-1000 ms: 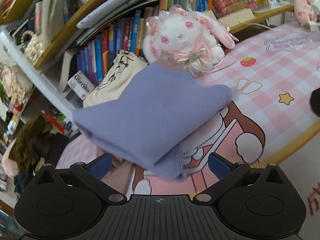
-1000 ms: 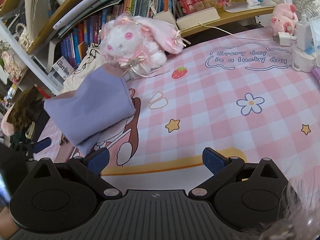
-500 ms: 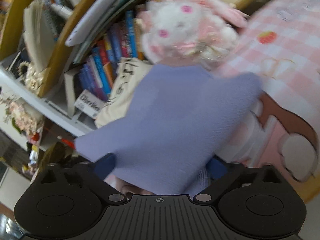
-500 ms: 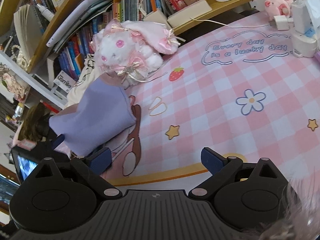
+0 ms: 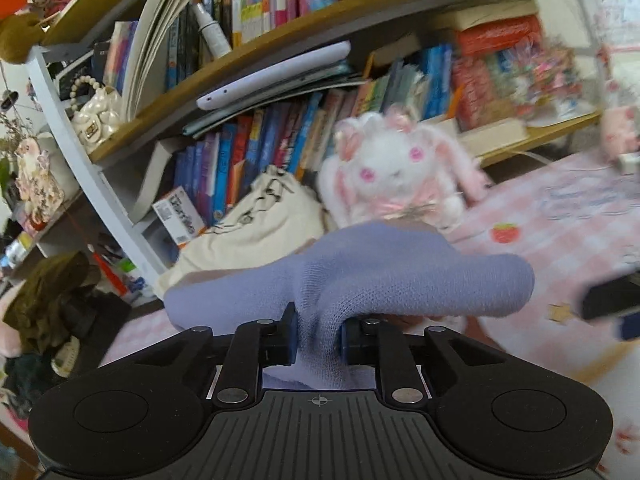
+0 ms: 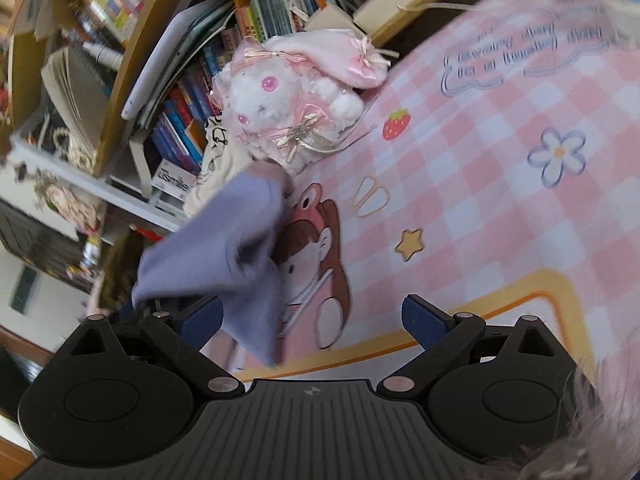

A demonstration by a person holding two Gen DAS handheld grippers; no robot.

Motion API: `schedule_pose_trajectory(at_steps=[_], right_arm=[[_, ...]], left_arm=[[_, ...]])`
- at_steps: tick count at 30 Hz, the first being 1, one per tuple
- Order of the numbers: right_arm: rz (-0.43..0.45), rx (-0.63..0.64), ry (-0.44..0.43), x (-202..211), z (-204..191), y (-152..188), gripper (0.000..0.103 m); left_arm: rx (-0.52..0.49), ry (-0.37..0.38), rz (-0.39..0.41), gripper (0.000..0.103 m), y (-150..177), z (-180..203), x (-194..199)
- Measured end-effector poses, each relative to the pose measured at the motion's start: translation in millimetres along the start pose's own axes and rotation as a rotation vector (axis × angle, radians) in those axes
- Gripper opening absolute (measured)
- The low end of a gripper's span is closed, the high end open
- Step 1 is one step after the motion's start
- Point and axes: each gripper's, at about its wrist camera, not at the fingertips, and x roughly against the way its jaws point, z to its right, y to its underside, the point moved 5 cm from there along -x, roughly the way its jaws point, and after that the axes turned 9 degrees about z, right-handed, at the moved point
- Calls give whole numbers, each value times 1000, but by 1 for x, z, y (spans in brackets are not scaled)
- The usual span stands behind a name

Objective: Fold clothes
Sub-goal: 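Move both tools toward the folded lavender-mauve sweater, then grasp the lavender sweater edge with the left tool while the right tool grasps the mauve edge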

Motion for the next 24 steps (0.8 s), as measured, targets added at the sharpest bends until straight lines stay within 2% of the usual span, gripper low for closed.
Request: schedule_pose_trajectory(at_steps=[4,8,9,11,12,13,15,17,19,21,24], right_arm=[[-28,-81,-55,-2,-3,5,98],[-96,-119,-68,-7,-6,17,96],[-110,-123,-72,-7,-7,21,91],[-131,-117,-79,-6,-9,26,51],[-139,-110,-73,-5,-7,28,45],[-147,-104,-67,-4,-6,29,34],[-149,-106,-77,0,-5,29,18],[-118,-114,-118,9,-7,22,13],[-81,-112,-174,20,-18,12,12],[-55,-116,-229,31,-30,1,12],[-35,-98,-330,45,-58,-16,11]], left_arm=[[-40,83,-12,18,15,25,30],[-58,141,-13,18,26,48,56],[-58,148,-15,18,28,52,61],[-62,140,-19,18,29,55,67],[-60,135,-24,18,30,55,68],[-55,129,-31,18,30,53,69],[-43,114,-42,25,32,49,70],[-41,112,-44,28,34,47,70],[-57,99,-34,38,38,49,72],[-95,70,-24,62,44,54,74],[-133,31,-32,64,56,61,72]])
